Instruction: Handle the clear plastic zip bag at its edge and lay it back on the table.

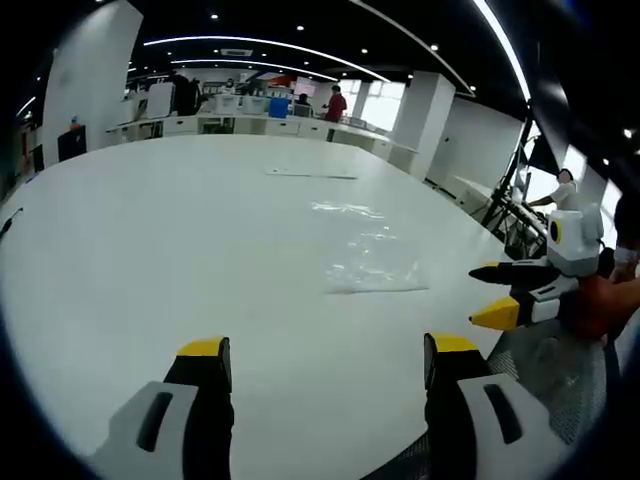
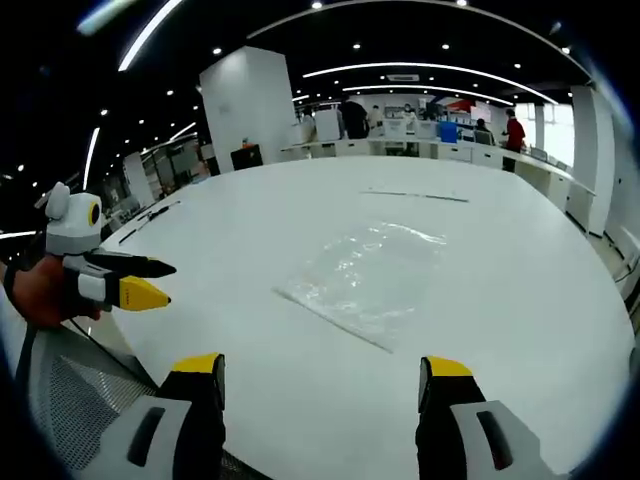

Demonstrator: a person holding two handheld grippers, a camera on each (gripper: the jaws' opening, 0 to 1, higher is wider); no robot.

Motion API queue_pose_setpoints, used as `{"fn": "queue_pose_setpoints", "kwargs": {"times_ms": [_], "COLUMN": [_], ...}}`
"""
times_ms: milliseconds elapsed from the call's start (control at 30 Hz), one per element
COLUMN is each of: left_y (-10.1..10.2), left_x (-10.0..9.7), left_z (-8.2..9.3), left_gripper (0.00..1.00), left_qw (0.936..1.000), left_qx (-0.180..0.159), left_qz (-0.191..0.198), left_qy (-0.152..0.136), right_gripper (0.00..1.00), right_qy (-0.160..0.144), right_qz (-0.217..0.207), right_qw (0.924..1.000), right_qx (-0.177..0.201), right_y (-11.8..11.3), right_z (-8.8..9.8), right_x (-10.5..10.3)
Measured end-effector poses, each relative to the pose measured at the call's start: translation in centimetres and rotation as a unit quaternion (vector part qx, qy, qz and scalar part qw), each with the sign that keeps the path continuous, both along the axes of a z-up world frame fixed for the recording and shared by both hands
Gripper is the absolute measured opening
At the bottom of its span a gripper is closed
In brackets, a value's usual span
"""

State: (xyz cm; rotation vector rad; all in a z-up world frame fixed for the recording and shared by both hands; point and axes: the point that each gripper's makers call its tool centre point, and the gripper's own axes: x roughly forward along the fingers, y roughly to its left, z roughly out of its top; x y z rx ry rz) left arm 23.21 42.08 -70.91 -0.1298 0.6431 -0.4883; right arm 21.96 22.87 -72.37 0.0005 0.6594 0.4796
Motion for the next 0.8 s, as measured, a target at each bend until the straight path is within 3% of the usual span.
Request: {"fn": "queue_pose_setpoints", "kwargs": {"times_ms": [800], "left_y": [0.13], "left_x": [0.11], "left_z": [0.05], "left_gripper": [0.78], "left_qw": [1.0000], "left_qx": [0.001], "left_qz": [0.006], "left_qy": [-0.004], "right_gripper": [0.79], "right_qy": [0.002], "right_qz": [-0.002], "right_qw": [1.0000], "right_qx": [-0.004], "right_y": [-0.20], "right_z": [-0.13], "right_x": [0.03]}}
